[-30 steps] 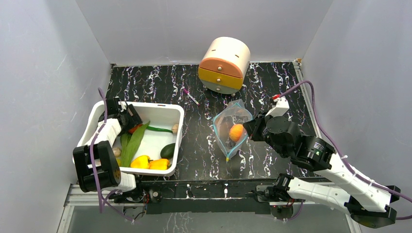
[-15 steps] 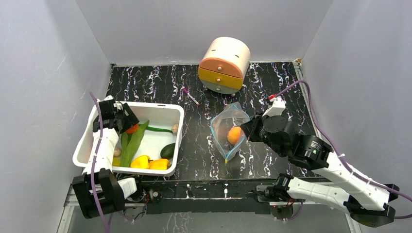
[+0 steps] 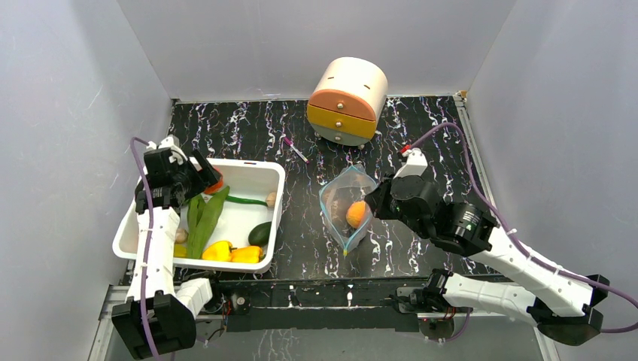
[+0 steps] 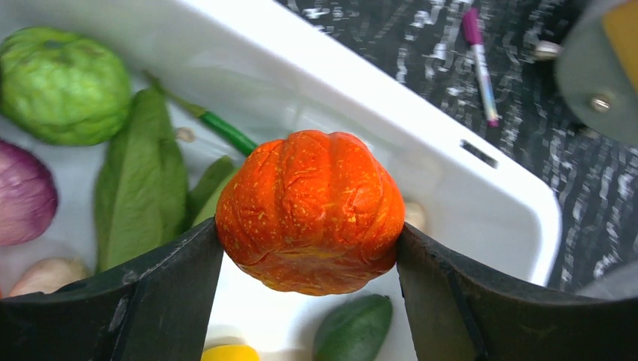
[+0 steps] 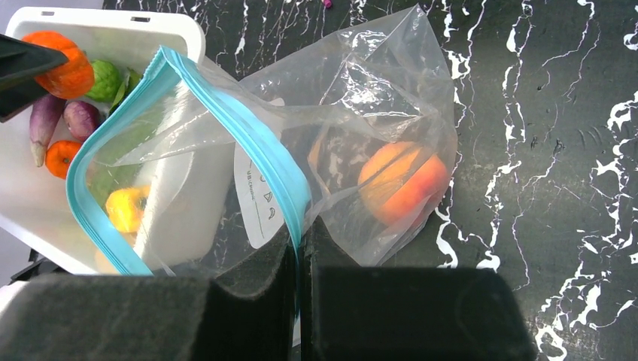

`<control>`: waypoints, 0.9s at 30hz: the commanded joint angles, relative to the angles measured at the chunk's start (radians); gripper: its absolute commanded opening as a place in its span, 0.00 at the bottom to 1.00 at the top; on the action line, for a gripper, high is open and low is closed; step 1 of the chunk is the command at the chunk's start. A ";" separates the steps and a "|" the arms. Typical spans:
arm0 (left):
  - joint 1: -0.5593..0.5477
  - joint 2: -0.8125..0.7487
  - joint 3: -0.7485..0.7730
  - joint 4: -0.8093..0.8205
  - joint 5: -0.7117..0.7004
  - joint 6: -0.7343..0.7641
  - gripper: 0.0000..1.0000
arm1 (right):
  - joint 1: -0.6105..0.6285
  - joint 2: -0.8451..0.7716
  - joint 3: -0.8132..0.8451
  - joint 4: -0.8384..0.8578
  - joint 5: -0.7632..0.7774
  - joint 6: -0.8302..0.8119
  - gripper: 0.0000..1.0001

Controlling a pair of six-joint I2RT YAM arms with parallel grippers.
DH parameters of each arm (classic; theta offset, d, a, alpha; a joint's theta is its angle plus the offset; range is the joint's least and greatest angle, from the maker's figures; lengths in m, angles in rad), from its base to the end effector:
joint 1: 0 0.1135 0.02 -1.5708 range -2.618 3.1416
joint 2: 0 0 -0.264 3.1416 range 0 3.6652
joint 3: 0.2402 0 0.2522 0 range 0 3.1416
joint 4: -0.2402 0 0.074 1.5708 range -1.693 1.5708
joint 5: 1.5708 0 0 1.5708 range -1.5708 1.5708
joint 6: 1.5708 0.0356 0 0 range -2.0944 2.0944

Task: Place the food in the zip-top bag and seal the zipper
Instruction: Pick up the fake fruit from the bin.

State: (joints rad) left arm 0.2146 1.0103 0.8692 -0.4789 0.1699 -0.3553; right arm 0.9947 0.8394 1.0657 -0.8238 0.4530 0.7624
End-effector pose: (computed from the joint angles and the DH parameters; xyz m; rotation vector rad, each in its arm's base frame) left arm 0.2157 0.0408 0.2987 -0.5237 2.1295 -0.2654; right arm 0.0984 0.1228 0.3638 0.0112 2.1515 0.5557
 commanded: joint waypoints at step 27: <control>-0.280 -0.134 0.079 0.182 0.703 -0.192 0.48 | 0.004 0.211 0.002 0.275 0.026 0.124 0.00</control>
State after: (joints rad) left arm -0.0372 0.9142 0.9257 -0.3927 0.7368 -0.4717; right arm 0.9947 1.0256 1.0344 -0.6353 0.4572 0.8726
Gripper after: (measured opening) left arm 0.758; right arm 0.009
